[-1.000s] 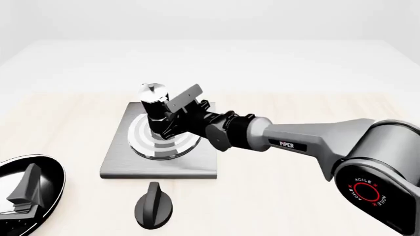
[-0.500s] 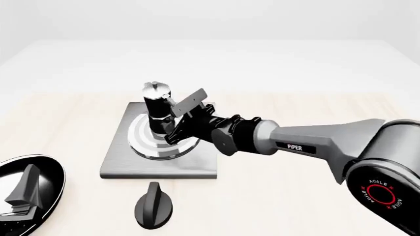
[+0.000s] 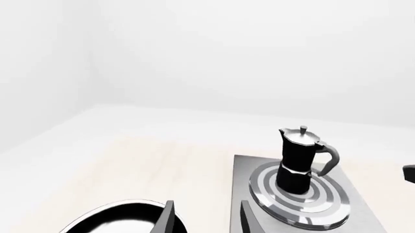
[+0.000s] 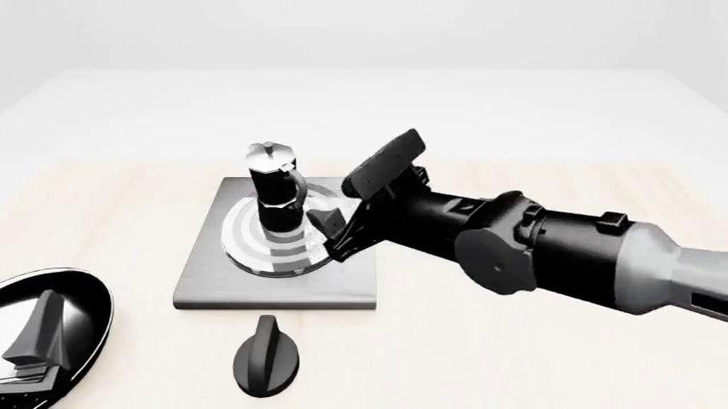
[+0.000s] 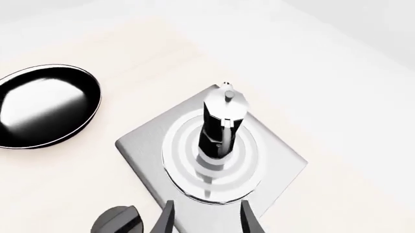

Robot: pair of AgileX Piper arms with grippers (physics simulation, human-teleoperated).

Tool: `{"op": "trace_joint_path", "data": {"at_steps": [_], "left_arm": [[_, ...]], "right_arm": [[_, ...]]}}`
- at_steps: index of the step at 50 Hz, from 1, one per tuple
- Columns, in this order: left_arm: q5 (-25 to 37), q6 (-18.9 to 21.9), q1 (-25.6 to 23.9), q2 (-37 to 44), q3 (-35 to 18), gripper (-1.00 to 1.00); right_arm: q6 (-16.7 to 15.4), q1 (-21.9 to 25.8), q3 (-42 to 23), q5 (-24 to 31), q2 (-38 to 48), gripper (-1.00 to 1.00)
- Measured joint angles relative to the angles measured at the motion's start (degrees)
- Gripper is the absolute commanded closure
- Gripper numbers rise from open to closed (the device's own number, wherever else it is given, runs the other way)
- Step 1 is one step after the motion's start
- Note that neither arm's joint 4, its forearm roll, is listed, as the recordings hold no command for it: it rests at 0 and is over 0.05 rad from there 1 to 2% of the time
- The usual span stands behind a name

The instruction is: Turn on the stove and put the moka pot on it.

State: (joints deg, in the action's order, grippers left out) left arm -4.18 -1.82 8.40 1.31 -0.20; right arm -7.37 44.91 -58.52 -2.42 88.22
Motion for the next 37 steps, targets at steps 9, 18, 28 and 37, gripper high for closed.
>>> {"op": "trace_joint_path", "data": {"at_steps": [9, 18, 28, 37], "left_arm": [[0.25, 0.32, 0.34, -0.77, -0.24, -1.0], [-0.08, 1.08, 0.4, -1.08, -0.26, -1.0], [-0.26, 2.02, 0.32, -1.22, -0.5, -1.0], [-0.4, 2.88, 0.05, -1.26, -0.45, -1.0]], "right_arm": [[0.89, -1.6, 5.43, 2.82, -10.41, -1.0], [2.2, -3.84, 11.63, 6.3, -22.39, -1.0], [3.9, -9.84, 18.41, 16.83, -42.47, -1.0], [5.87, -18.67, 24.69, 29.18, -63.32, -1.0]]}}
